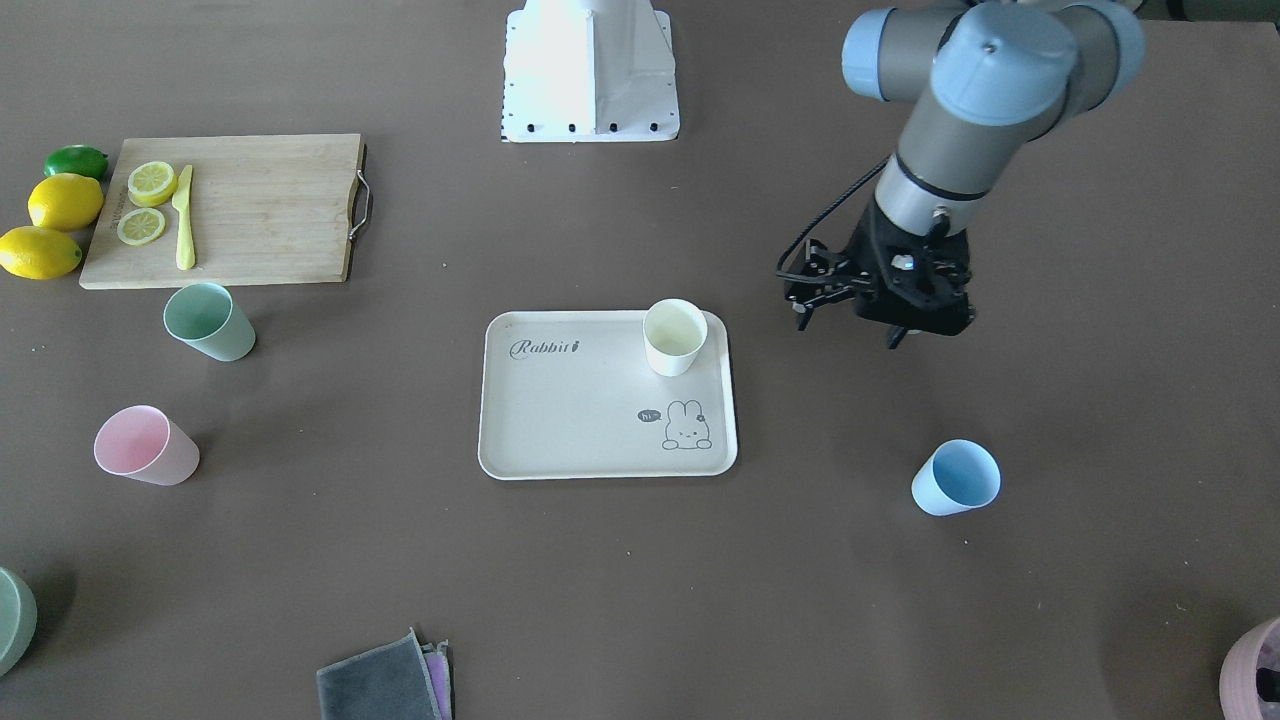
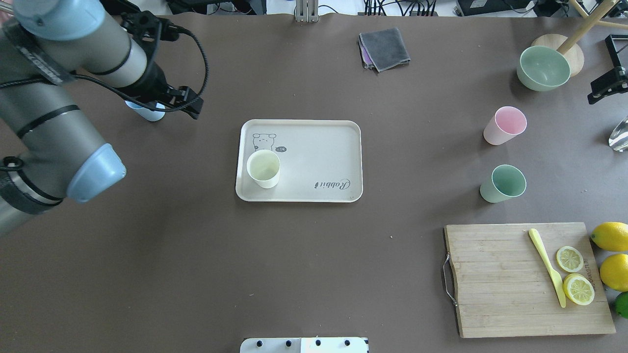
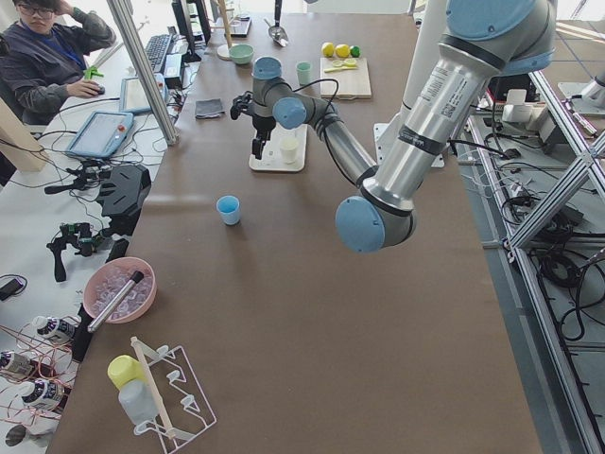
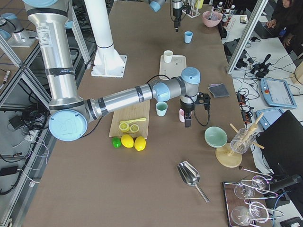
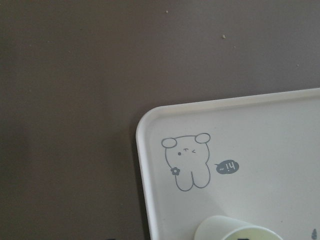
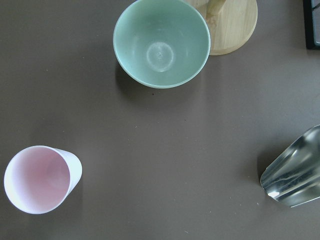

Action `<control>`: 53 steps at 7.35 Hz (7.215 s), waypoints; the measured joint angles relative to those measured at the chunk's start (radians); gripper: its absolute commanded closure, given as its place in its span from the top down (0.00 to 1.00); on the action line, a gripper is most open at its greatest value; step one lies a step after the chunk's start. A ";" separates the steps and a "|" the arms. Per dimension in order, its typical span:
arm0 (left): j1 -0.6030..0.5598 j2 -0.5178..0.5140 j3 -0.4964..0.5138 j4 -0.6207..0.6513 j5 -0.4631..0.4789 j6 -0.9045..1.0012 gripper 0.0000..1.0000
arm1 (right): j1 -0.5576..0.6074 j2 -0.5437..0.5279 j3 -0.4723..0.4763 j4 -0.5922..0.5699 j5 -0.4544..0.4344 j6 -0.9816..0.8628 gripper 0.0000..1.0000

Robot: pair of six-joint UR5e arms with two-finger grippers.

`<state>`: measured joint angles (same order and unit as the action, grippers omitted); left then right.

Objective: Place all cups on tray

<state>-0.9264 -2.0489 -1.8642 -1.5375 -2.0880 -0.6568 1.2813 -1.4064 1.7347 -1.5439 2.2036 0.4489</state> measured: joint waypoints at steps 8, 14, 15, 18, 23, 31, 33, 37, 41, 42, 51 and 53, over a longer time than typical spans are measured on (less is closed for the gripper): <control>-0.134 0.125 -0.055 0.034 -0.043 0.230 0.98 | -0.211 0.079 -0.228 0.342 -0.081 0.310 0.34; -0.129 0.119 -0.049 0.034 -0.041 0.221 0.98 | -0.259 0.114 -0.190 0.368 -0.105 0.468 0.00; -0.129 0.119 -0.047 0.033 -0.041 0.221 0.98 | -0.270 0.161 -0.182 0.352 -0.104 0.569 0.00; -0.127 0.120 -0.044 0.032 -0.041 0.219 0.98 | -0.404 0.380 -0.190 0.199 -0.170 0.915 0.00; -0.124 0.117 -0.047 0.031 -0.041 0.195 0.98 | -0.584 0.618 -0.333 0.104 -0.293 1.127 0.99; -0.086 0.103 0.052 -0.083 -0.040 0.107 0.98 | -0.301 0.245 0.157 -0.131 -0.102 0.642 1.00; -0.087 0.039 0.209 -0.171 -0.041 0.103 0.98 | -0.223 0.105 0.296 -0.158 -0.044 0.540 1.00; -0.128 -0.057 0.536 -0.373 -0.041 0.111 0.97 | -0.132 -0.033 0.392 -0.166 0.000 0.364 1.00; -0.104 -0.056 0.604 -0.458 -0.034 0.111 0.53 | -0.121 -0.042 0.387 -0.165 0.005 0.309 1.00; -0.091 -0.051 0.608 -0.474 -0.032 0.111 0.11 | -0.121 -0.041 0.386 -0.165 0.004 0.307 1.00; 0.041 -0.183 0.498 -0.398 -0.035 -0.145 0.00 | -0.039 -0.145 0.378 -0.158 0.014 0.098 1.00; 0.141 -0.242 0.496 -0.399 -0.003 -0.276 0.00 | -0.010 -0.192 0.378 -0.156 0.033 0.031 1.00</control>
<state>-0.7854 -2.2906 -1.3687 -1.9366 -2.0908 -0.9329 1.2715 -1.5986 2.1130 -1.7002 2.2363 0.4797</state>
